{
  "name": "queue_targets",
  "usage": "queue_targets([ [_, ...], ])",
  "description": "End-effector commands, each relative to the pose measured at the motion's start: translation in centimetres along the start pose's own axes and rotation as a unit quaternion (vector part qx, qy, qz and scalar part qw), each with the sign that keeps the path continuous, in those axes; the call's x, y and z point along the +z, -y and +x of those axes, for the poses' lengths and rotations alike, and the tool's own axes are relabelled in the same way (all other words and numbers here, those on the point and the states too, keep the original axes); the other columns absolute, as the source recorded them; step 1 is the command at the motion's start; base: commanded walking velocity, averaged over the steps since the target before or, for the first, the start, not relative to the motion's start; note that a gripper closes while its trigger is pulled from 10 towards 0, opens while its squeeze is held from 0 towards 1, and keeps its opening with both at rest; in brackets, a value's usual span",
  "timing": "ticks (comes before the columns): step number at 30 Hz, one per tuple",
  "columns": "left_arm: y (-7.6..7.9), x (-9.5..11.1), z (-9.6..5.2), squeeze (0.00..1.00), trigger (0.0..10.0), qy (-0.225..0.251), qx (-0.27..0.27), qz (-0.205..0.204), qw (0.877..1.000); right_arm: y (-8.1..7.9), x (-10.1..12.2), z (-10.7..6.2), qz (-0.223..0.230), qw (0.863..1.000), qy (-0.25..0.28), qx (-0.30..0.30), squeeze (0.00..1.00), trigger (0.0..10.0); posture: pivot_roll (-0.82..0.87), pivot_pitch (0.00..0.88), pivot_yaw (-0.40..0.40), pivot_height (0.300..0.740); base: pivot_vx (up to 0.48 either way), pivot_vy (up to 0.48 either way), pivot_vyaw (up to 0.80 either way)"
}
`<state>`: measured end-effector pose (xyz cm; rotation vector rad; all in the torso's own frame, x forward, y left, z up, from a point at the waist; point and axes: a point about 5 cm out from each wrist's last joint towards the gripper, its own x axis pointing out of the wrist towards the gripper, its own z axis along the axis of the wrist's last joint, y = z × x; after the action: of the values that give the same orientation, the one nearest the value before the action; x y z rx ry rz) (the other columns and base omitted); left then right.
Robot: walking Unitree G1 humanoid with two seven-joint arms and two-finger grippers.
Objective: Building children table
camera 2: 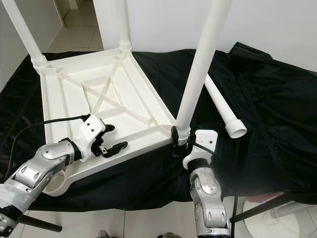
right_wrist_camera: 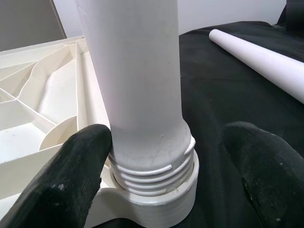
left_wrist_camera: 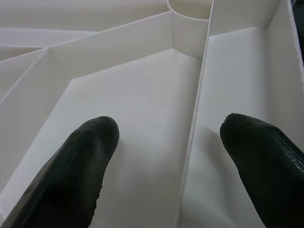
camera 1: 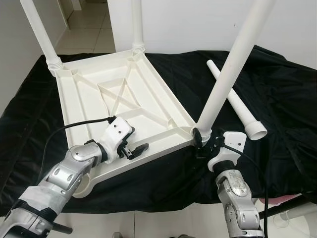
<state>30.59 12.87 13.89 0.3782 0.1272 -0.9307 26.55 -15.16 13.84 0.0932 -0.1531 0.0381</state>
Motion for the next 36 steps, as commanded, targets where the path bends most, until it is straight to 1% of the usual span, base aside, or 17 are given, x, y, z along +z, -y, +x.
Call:
queue_targets([
  [1,1.0,-0.9,0.2,0.00,10.0,-0.024,-0.076,0.010,0.997,0.2,-0.2,0.0,0.003,1.000,-0.003,-0.005,0.00,10.0,-0.08,0.090,0.020,0.740,0.000,0.000,0.00],
  [2,0.6,-1.6,0.5,0.00,10.0,-0.048,-0.051,0.018,0.997,0.1,-0.2,0.1,0.002,1.000,-0.002,-0.003,0.00,10.0,-0.08,0.091,0.019,0.740,0.000,0.000,0.00],
  [4,0.4,-1.8,0.7,0.00,10.0,-0.056,-0.036,0.019,0.998,0.1,-0.2,0.2,0.002,1.000,-0.002,-0.003,0.00,10.0,-0.08,0.091,0.019,0.740,0.000,0.000,0.00],
  [6,-0.8,-2.7,1.4,0.00,10.0,-0.091,0.027,0.001,0.995,0.0,-0.3,0.2,0.003,1.000,-0.002,-0.003,0.00,10.0,-0.08,0.091,0.019,0.740,0.000,0.000,0.00],
  [7,-0.8,-2.7,1.4,0.00,10.0,-0.091,0.027,0.001,0.995,0.0,-0.3,0.2,0.003,1.000,-0.002,-0.003,0.00,10.0,-0.08,0.091,0.019,0.740,0.000,0.000,0.00],
  [9,-1.1,-3.3,1.6,0.00,10.0,-0.111,0.045,-0.034,0.992,-0.1,-0.3,0.2,0.003,1.000,-0.003,-0.002,0.00,10.0,-0.08,0.091,0.019,0.740,0.000,0.000,0.00],
  [11,-1.0,-3.6,1.7,0.00,10.0,-0.116,0.043,-0.053,0.991,-0.1,-0.3,0.3,0.002,1.000,-0.003,-0.002,0.00,10.0,-0.08,0.091,0.020,0.740,0.000,0.000,0.00],
  [12,-1.0,-3.6,1.7,0.00,10.0,-0.116,0.043,-0.053,0.991,-0.1,-0.3,0.3,0.002,1.000,-0.003,-0.002,0.00,10.0,-0.08,0.091,0.020,0.740,0.000,0.000,0.00],
  [17,-1.8,-4.2,1.7,0.00,10.0,-0.141,0.089,-0.065,0.984,-0.3,-0.4,0.2,0.000,1.000,-0.005,0.001,0.00,10.0,-0.08,0.092,0.016,0.740,0.000,0.000,0.00],
  [21,-2.0,-4.3,1.8,0.00,10.0,-0.143,0.090,-0.065,0.984,-0.3,-0.4,0.2,0.001,1.000,-0.004,0.001,0.00,10.0,-0.08,0.092,0.016,0.740,0.000,0.000,0.00],
  [22,-2.0,-4.1,1.8,0.00,4.5,-0.139,0.083,-0.061,0.985,-0.3,-0.5,0.3,-0.001,1.000,-0.005,0.002,0.00,10.0,-0.08,0.087,0.010,0.740,0.000,0.000,0.00],
  [25,-2.0,-3.9,1.8,0.00,4.5,-0.137,0.076,-0.057,0.986,-0.3,-0.5,0.3,-0.003,1.000,-0.005,0.004,0.00,10.0,-0.08,0.087,0.010,0.740,0.000,0.000,0.00],
  [26,-2.0,-3.8,1.8,0.00,0.2,-0.136,0.072,-0.056,0.986,-0.3,-0.5,0.4,-0.003,1.000,-0.006,0.004,0.00,10.0,-0.08,0.085,0.009,0.740,0.000,0.000,0.00],
  [29,-1.8,-3.7,1.6,0.00,0.0,-0.137,0.058,-0.056,0.987,-0.2,-0.5,0.4,-0.005,1.000,-0.006,0.006,0.00,10.0,-0.08,0.084,0.007,0.740,0.000,0.000,0.00],
  [31,-1.3,-3.5,1.4,0.00,0.0,-0.144,0.021,-0.047,0.988,-0.2,-0.6,0.4,-0.008,1.000,-0.007,0.008,0.00,10.0,-0.08,0.081,0.004,0.740,0.000,0.000,0.00],
  [32,-1.2,-3.5,1.4,0.00,0.0,-0.145,0.014,-0.045,0.988,-0.2,-0.6,0.4,-0.008,1.000,-0.007,0.008,0.00,10.0,-0.08,0.081,0.004,0.740,0.000,0.000,0.00],
  [36,-1.4,-3.5,1.1,0.00,0.0,-0.155,0.018,-0.052,0.986,-0.2,-0.6,0.5,-0.010,1.000,-0.008,0.009,0.00,10.0,-0.08,0.079,0.005,0.740,0.000,0.000,0.00],
])
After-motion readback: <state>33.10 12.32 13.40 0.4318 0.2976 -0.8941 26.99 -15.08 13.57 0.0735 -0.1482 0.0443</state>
